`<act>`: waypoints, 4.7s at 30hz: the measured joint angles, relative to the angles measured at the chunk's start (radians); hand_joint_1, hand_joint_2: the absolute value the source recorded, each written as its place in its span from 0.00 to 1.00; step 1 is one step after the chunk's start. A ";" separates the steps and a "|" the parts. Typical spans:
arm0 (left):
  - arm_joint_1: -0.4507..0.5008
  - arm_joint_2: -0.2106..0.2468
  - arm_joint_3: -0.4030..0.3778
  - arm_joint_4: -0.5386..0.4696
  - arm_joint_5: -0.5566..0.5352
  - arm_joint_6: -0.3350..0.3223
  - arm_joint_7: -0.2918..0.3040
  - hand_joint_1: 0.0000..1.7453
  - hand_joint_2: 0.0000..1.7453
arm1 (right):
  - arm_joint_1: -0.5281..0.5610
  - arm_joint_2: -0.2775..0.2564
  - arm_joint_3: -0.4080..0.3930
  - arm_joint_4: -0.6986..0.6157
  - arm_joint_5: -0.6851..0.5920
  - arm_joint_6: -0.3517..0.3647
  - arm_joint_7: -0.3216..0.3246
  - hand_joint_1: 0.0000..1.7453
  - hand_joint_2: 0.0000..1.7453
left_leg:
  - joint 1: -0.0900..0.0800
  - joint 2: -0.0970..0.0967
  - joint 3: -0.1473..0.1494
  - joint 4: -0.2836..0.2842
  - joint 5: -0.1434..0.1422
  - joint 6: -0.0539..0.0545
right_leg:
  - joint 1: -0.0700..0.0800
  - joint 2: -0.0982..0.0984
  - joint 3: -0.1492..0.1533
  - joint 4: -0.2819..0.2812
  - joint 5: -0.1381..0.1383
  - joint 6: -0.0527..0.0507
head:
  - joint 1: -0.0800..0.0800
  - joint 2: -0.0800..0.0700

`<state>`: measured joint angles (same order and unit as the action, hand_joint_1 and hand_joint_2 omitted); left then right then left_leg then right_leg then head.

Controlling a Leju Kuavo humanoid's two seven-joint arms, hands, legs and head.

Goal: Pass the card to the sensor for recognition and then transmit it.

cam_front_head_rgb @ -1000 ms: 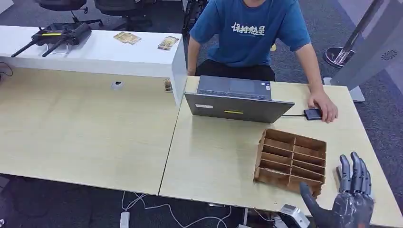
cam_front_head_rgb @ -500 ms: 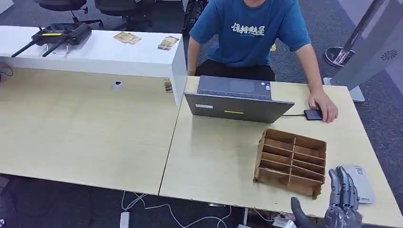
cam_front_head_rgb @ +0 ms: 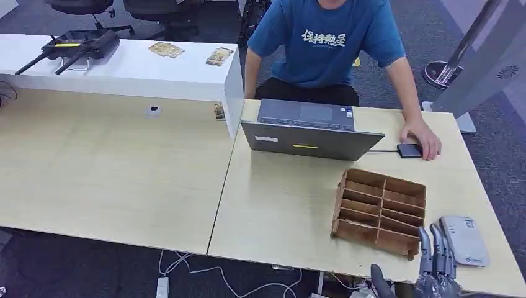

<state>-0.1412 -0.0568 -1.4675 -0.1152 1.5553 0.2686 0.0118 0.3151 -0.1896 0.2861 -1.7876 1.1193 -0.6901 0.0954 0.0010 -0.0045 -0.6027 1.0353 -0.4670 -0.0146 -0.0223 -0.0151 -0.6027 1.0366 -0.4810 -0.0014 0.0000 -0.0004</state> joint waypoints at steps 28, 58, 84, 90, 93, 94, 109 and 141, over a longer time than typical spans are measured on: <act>0.000 0.000 0.000 0.000 -0.003 0.000 0.000 0.00 0.00 | -0.033 0.002 0.063 0.037 -0.010 0.000 0.000 0.00 1.00 | 0.000 0.000 0.000 0.000 0.000 0.000 | 0.000 0.000 0.000 0.000 0.000 0.000 | 0.000 0.000; -0.002 0.000 0.000 0.000 -0.028 -0.003 0.018 0.00 0.00 | -0.232 0.020 0.193 0.212 0.094 0.053 0.013 0.00 1.00 | 0.000 0.000 0.000 0.000 0.000 0.000 | 0.000 0.000 0.000 0.000 0.000 0.000 | 0.000 0.000; -0.002 0.000 0.000 0.000 -0.037 -0.005 0.024 0.00 0.00 | -0.321 0.045 0.201 0.350 0.240 0.124 0.105 0.00 1.00 | 0.000 0.000 0.000 0.000 0.000 0.000 | 0.000 0.000 0.000 0.000 0.000 0.000 | 0.000 0.000; -0.002 0.000 0.000 0.000 -0.039 -0.005 0.025 0.00 0.00 | -0.347 0.055 0.211 0.387 0.224 0.126 0.105 0.00 1.00 | 0.000 0.000 0.000 0.000 0.000 0.000 | 0.000 0.000 0.000 0.000 0.000 0.000 | 0.000 0.000; -0.002 0.000 0.000 0.000 -0.039 -0.005 0.025 0.00 0.00 | -0.352 0.057 0.212 0.400 0.221 0.127 0.105 0.00 1.00 | 0.000 0.000 0.000 0.000 0.000 0.000 | 0.000 0.000 0.000 0.000 0.000 0.000 | 0.000 0.000; -0.002 0.000 0.000 0.000 -0.040 -0.005 0.025 0.00 0.00 | -0.355 0.058 0.212 0.404 0.218 0.128 0.105 0.00 1.00 | 0.000 0.000 0.000 0.000 0.000 0.000 | 0.000 0.000 0.000 0.000 0.000 0.000 | 0.000 0.000; -0.003 0.000 0.000 0.000 -0.039 -0.006 0.028 0.00 0.00 | -0.374 0.063 0.212 0.451 0.228 0.129 0.126 0.00 1.00 | 0.000 0.000 0.000 0.000 0.000 0.000 | 0.000 0.000 0.000 0.000 0.000 0.000 | 0.000 0.000; -0.003 0.000 0.000 0.000 -0.011 -0.005 0.027 0.00 0.00 | -0.354 0.047 0.185 0.418 0.295 0.225 0.229 0.00 1.00 | 0.000 0.000 0.000 0.000 0.000 0.000 | 0.000 0.000 0.000 0.000 0.000 0.000 | 0.000 0.000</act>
<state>-0.1438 -0.0565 -1.4675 -0.1152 1.5438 0.2632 0.0393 -0.0390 -0.1431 0.4711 -1.3699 1.4145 -0.4650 0.3243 0.0010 -0.0044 -0.6024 1.0351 -0.4669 -0.0147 -0.0223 -0.0148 -0.6029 1.0366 -0.4809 -0.0015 0.0000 -0.0004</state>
